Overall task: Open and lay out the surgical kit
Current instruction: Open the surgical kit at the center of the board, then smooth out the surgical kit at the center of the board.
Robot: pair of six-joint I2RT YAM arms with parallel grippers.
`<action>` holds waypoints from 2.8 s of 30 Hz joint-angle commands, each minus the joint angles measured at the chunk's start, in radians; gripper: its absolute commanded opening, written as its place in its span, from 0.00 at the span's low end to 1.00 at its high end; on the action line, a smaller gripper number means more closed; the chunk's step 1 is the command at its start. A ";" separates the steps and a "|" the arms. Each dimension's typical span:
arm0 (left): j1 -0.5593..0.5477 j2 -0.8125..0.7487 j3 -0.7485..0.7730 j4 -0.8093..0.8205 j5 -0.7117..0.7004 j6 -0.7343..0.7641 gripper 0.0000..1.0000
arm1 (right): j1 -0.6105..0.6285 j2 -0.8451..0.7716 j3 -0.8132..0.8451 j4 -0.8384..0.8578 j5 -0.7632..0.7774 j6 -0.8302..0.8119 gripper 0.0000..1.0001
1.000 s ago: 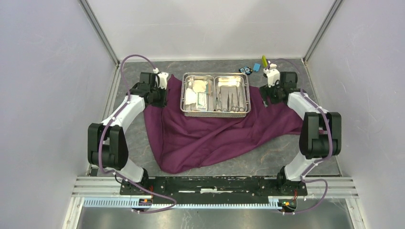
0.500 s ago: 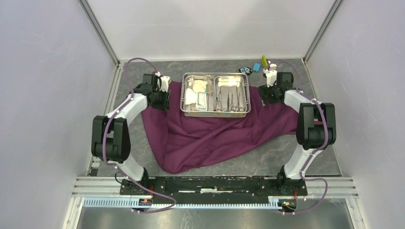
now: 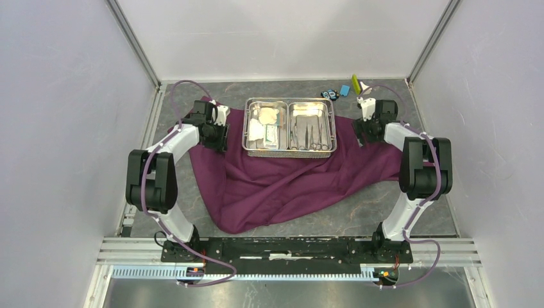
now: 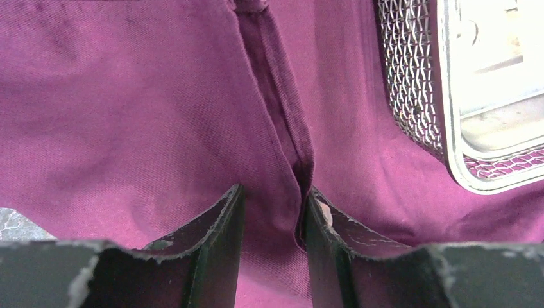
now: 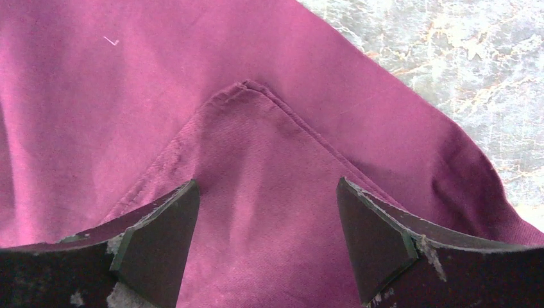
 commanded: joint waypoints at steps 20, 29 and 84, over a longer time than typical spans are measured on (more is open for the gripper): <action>0.036 -0.025 0.047 -0.039 0.109 -0.017 0.40 | -0.032 -0.009 -0.026 0.038 -0.012 -0.045 0.85; 0.036 0.021 0.091 -0.039 0.112 -0.031 0.33 | -0.032 -0.013 -0.034 0.039 -0.027 -0.045 0.85; 0.080 -0.121 0.076 0.006 0.171 -0.069 0.02 | 0.013 0.092 0.171 0.009 -0.083 0.126 0.84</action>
